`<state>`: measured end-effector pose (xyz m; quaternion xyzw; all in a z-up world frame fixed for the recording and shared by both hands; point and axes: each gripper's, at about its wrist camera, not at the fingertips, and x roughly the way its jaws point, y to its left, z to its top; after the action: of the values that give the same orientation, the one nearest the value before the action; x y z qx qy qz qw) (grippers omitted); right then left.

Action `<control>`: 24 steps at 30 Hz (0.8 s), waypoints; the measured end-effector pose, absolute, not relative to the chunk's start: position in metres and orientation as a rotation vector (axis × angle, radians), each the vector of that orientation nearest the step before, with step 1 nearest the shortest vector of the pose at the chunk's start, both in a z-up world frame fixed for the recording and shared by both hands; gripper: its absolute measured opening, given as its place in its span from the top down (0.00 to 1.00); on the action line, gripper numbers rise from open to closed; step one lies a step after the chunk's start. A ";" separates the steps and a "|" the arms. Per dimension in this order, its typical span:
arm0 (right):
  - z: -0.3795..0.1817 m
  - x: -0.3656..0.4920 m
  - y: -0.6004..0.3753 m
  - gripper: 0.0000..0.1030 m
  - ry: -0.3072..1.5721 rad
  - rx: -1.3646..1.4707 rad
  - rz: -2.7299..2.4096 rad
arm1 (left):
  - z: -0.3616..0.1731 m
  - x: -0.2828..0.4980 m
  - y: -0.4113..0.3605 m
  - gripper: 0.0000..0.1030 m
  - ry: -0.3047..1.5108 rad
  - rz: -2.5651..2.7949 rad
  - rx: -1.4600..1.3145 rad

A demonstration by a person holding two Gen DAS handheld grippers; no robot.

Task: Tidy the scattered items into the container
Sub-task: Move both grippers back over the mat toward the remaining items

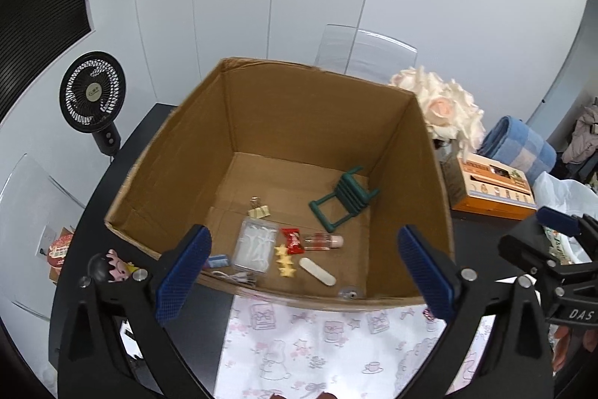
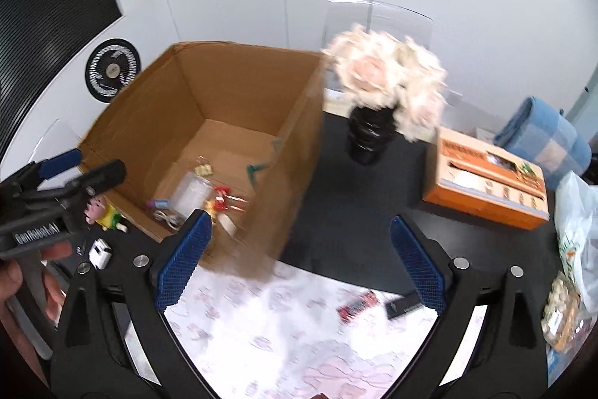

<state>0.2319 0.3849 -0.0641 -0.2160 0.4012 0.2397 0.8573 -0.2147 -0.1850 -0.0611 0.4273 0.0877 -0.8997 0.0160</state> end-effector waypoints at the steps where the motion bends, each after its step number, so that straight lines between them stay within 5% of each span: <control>1: -0.064 0.233 0.374 0.05 0.844 -0.451 0.490 | -0.061 -0.214 -0.180 0.03 0.272 -2.810 1.329; 13: -0.079 0.240 0.230 0.05 0.894 -0.360 0.344 | -0.062 -0.194 -0.063 0.03 0.118 -2.960 1.404; 24: -0.118 0.239 0.148 0.05 0.954 -0.304 0.302 | -0.122 -0.176 0.032 0.03 -0.079 -2.964 1.596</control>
<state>0.2391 0.1478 -0.1182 -0.1454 0.4558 0.1442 0.8662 -0.1760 0.0316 -0.1224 0.4709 -0.0233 -0.8746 -0.1126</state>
